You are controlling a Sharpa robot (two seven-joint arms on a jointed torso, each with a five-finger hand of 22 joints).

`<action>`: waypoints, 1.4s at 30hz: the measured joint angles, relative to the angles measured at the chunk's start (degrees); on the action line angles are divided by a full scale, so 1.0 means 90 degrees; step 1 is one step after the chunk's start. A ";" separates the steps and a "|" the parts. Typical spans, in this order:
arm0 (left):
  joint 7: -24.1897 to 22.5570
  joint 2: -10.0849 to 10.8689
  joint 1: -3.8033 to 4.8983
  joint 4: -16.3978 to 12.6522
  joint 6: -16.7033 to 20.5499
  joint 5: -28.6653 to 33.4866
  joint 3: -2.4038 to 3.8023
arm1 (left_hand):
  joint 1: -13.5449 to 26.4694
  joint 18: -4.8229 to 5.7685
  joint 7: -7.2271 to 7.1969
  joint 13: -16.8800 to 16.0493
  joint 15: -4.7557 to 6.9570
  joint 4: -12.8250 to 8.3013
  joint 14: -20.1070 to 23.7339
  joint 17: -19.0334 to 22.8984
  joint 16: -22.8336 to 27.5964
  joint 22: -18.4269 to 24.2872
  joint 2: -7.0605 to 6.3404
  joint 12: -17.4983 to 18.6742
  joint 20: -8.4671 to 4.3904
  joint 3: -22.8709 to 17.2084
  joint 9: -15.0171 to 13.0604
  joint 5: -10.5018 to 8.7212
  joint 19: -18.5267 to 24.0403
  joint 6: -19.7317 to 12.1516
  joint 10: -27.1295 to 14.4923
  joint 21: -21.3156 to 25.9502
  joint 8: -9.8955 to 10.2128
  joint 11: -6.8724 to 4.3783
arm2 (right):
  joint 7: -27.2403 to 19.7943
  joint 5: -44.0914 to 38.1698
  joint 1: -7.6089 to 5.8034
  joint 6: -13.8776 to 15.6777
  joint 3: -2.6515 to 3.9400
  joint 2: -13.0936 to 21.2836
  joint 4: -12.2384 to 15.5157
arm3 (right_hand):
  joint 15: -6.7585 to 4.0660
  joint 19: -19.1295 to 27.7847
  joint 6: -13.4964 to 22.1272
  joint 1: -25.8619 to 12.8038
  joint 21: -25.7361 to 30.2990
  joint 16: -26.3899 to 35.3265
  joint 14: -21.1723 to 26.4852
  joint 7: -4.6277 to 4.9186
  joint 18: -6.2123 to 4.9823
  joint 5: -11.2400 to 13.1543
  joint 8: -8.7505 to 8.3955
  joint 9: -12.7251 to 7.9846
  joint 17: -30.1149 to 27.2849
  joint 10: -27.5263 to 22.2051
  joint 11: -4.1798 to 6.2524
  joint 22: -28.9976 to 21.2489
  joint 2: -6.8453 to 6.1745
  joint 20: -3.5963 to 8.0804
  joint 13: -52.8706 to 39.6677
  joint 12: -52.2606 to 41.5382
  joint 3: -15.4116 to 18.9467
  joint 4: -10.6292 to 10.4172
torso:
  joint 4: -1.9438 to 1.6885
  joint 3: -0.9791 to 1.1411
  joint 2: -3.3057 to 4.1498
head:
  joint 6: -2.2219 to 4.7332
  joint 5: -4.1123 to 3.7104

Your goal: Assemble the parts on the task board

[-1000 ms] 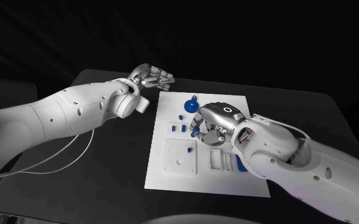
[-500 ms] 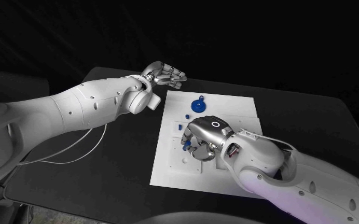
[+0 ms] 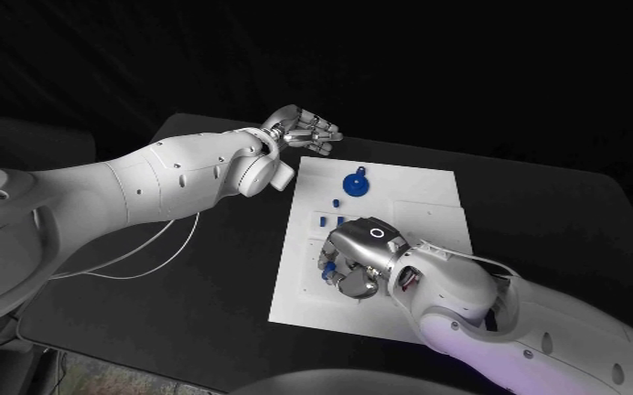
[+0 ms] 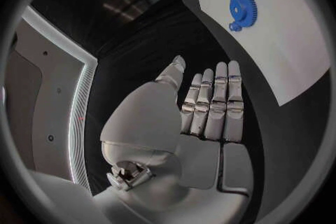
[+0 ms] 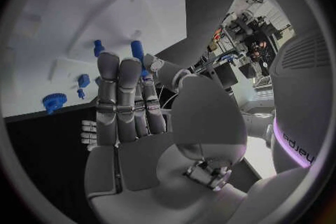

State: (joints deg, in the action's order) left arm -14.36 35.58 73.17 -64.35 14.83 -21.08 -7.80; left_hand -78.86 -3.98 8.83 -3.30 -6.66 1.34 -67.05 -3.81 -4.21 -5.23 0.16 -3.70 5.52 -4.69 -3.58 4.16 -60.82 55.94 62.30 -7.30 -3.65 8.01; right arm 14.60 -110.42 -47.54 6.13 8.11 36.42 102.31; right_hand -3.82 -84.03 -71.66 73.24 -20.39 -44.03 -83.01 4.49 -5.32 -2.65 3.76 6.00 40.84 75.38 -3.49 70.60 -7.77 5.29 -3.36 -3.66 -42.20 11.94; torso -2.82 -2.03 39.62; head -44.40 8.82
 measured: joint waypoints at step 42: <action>0.0045 0.0029 0.0000 0.0034 -0.0079 -0.0007 0.0002 | 0.0000 0.0000 0.0007 0.0000 0.0000 -0.0046 0.0000 0.0000 0.0000 0.0022 0.0000 0.0000 0.0000 0.0060 0.0002 0.0000 0.0000 -0.0052 -0.0020 0.0024 0.0000 0.0020 | 0.0074 -0.0034 0.0130 0.0042 -0.0031 0.0184 0.0075 | 0.0009 0.0022 -0.0023 -0.0001 0.0026 0.0000 -0.0008 -0.0023 -0.0056 -0.0002 0.0000 0.0051 0.0003 0.0000 0.0000 0.0092 -0.0002 0.0003 0.0000 0.0000 -0.0011 0.0046 | 0.0000 -0.0002 -0.0002 | -0.0090 0.0013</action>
State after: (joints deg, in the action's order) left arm -13.96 35.84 73.17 -64.04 14.12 -21.14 -7.79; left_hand -78.86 -3.99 8.89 -3.30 -6.66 0.92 -67.05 -3.81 -4.21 -5.03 0.16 -3.70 5.52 -4.15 -3.56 4.16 -60.82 55.47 62.12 -7.08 -3.65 8.19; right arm 15.26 -110.73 -46.36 6.51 7.84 38.08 102.98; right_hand -3.73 -83.83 -71.86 73.22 -20.16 -44.03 -83.08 4.29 -5.82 -2.67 3.76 6.46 40.87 75.38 -3.49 71.43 -7.78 5.32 -3.36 -3.67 -42.30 12.36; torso -2.82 -2.05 39.59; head -45.21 8.94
